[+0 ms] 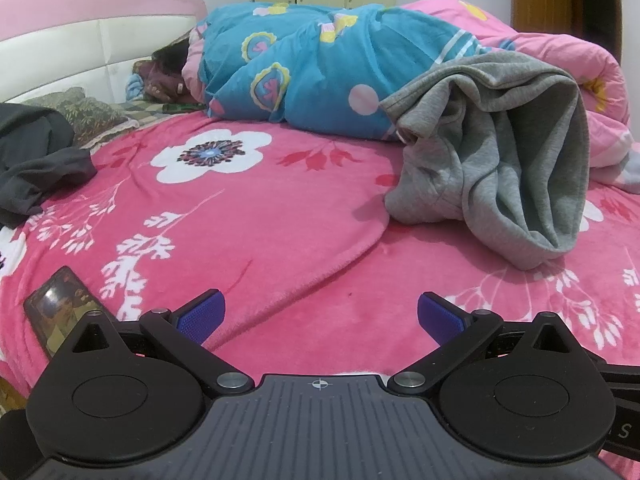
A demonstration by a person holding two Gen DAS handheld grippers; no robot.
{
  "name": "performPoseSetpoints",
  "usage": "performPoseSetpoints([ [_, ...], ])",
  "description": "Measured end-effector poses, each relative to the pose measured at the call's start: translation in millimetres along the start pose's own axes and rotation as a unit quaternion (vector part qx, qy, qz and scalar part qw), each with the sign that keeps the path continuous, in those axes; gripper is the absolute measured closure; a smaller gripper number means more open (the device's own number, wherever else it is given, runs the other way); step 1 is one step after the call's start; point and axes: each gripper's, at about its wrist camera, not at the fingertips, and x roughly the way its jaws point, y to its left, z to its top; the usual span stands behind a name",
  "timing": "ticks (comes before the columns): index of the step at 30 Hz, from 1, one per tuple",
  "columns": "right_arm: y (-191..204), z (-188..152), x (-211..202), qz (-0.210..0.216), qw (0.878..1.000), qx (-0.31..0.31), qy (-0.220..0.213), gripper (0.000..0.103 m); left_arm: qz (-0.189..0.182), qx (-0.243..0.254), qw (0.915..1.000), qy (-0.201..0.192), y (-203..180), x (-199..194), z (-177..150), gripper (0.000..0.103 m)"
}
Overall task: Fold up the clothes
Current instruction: 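Reach both grippers to the grey garment and close the right gripper on it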
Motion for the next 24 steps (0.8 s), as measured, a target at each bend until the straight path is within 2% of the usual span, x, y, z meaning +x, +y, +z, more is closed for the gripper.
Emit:
performPoseSetpoints([
  [15,-6,20,19,0.001,1.000,-0.014,-0.028,0.000,-0.024,0.008,0.9994,-0.023,-9,27,18,0.000],
  [24,-12,43,38,0.009,0.997,-0.035,-0.070,0.000,-0.046,0.028,0.9971,-0.053,-19,53,42,0.000],
])
